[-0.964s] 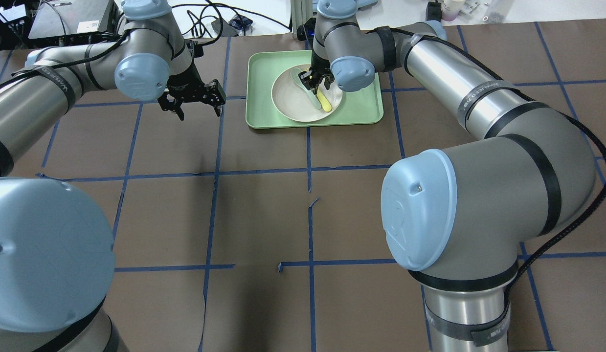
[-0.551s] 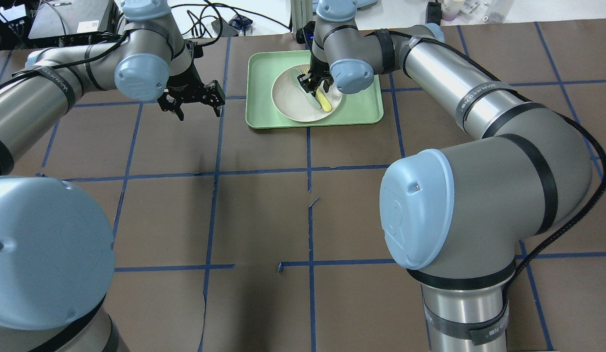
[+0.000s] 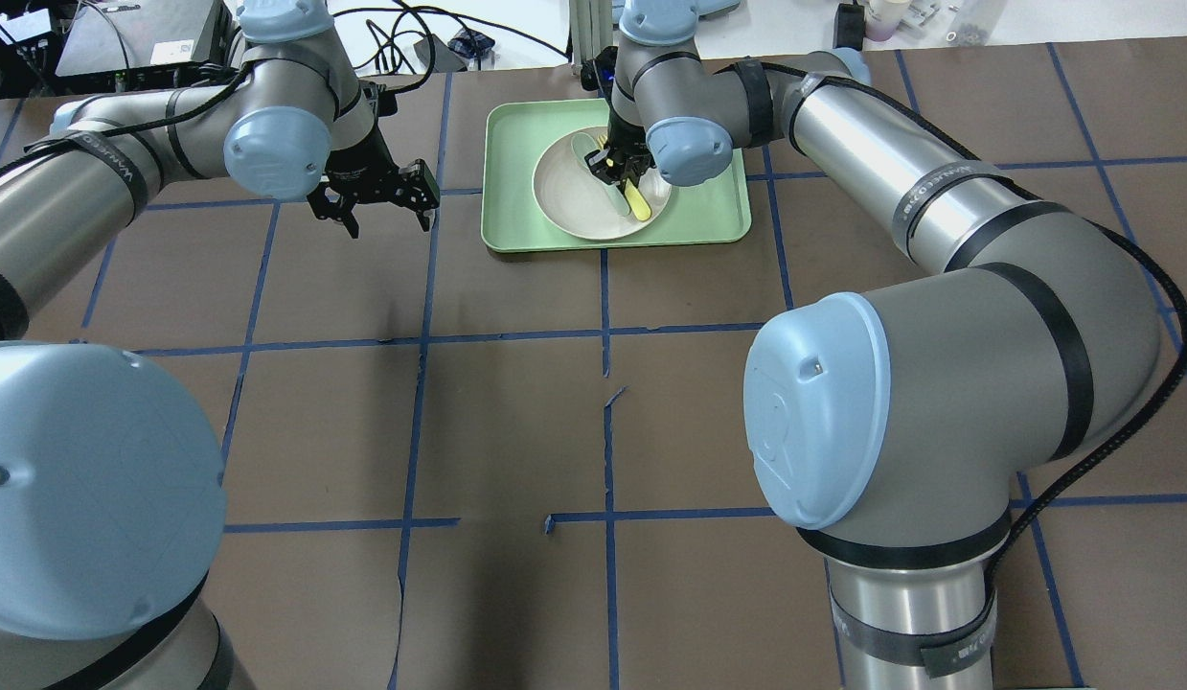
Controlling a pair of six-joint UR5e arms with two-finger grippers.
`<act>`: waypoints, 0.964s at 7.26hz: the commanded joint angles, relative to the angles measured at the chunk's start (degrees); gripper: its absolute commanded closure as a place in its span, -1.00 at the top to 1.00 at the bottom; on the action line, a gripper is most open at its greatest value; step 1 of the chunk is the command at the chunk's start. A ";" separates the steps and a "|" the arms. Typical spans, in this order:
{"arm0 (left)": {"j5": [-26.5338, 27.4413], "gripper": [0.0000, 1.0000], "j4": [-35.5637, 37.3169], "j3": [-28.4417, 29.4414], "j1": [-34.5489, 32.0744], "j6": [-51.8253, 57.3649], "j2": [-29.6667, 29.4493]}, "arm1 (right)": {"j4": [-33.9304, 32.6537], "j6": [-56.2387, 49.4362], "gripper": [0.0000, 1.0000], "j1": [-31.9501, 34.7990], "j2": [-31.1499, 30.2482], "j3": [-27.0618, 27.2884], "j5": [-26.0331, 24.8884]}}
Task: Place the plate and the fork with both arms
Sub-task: 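Close the right gripper on the yellow fork handle and lift it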
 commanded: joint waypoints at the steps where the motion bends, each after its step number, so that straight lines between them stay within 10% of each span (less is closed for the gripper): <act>1: 0.00 1.00 0.00 -0.02 0.02 0.05 -0.25 | 1.31 1.00 -1.00 0.07 -1.57 0.77 0.12; 7: 0.26 1.00 0.00 -0.02 0.11 -0.03 -0.08 | 4.39 7.51 -1.00 -3.86 -6.94 0.58 0.65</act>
